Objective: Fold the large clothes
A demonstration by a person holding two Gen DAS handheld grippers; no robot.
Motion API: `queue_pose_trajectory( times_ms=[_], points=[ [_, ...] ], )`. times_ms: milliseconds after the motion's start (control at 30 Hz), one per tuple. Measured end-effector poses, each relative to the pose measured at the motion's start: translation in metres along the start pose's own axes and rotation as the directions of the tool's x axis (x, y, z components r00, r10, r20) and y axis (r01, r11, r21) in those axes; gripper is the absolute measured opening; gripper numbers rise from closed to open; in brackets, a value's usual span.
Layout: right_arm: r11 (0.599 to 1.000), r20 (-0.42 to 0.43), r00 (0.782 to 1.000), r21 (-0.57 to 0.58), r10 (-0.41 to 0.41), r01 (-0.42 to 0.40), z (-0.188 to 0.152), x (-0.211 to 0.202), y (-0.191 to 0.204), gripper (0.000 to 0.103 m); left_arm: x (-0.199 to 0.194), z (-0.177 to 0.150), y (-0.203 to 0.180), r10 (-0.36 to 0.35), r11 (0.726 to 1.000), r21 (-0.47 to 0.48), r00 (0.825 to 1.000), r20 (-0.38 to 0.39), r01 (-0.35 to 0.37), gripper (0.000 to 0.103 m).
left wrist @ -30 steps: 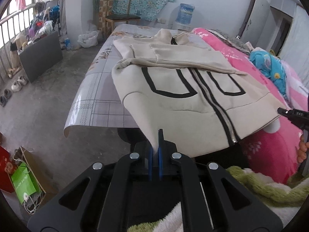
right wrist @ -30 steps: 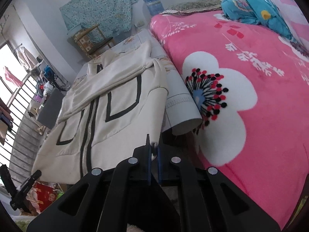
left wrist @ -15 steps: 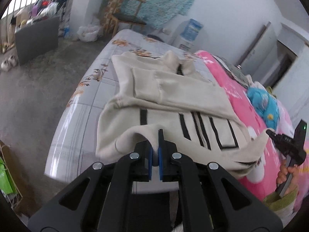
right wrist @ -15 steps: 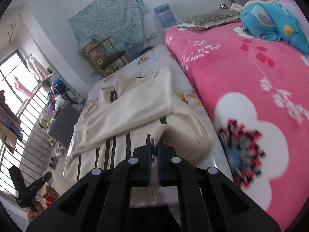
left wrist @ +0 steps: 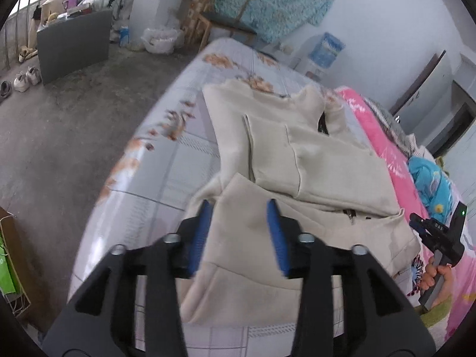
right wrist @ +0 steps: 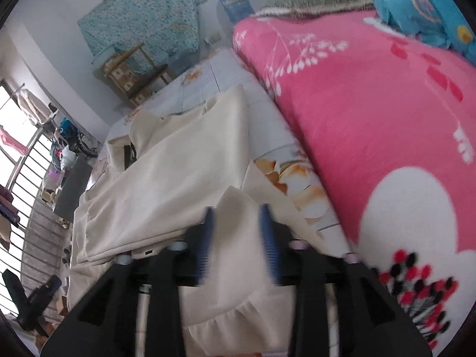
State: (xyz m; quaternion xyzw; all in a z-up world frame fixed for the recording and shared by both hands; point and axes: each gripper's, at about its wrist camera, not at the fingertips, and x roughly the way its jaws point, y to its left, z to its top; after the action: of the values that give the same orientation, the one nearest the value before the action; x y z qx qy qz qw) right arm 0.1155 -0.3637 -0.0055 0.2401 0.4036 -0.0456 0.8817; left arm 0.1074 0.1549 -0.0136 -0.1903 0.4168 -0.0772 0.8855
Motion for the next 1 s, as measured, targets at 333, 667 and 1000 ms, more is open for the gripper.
queue_pose_trajectory(
  times_ms=[333, 667, 1000],
  points=[
    [0.960, -0.050, 0.979, -0.213, -0.197, 0.182, -0.032, -0.013, -0.005, 0.059, 0.004, -0.042, 0.002, 0.163, 0.982, 0.117, 0.979, -0.124, -0.149, 0.060],
    [0.938, -0.015, 0.977, -0.283, -0.214, 0.201, -0.045, -0.015, -0.002, 0.015, 0.005, -0.060, -0.023, 0.284, 0.932, 0.241, 0.959, -0.016, -0.272, 0.009],
    [0.959, -0.028, 0.985, -0.233, -0.172, 0.161, -0.068, -0.063, -0.010, 0.014, -0.050, -0.072, -0.013, 0.225, 0.954, 0.217, 0.973, -0.051, -0.209, 0.008]
  ],
)
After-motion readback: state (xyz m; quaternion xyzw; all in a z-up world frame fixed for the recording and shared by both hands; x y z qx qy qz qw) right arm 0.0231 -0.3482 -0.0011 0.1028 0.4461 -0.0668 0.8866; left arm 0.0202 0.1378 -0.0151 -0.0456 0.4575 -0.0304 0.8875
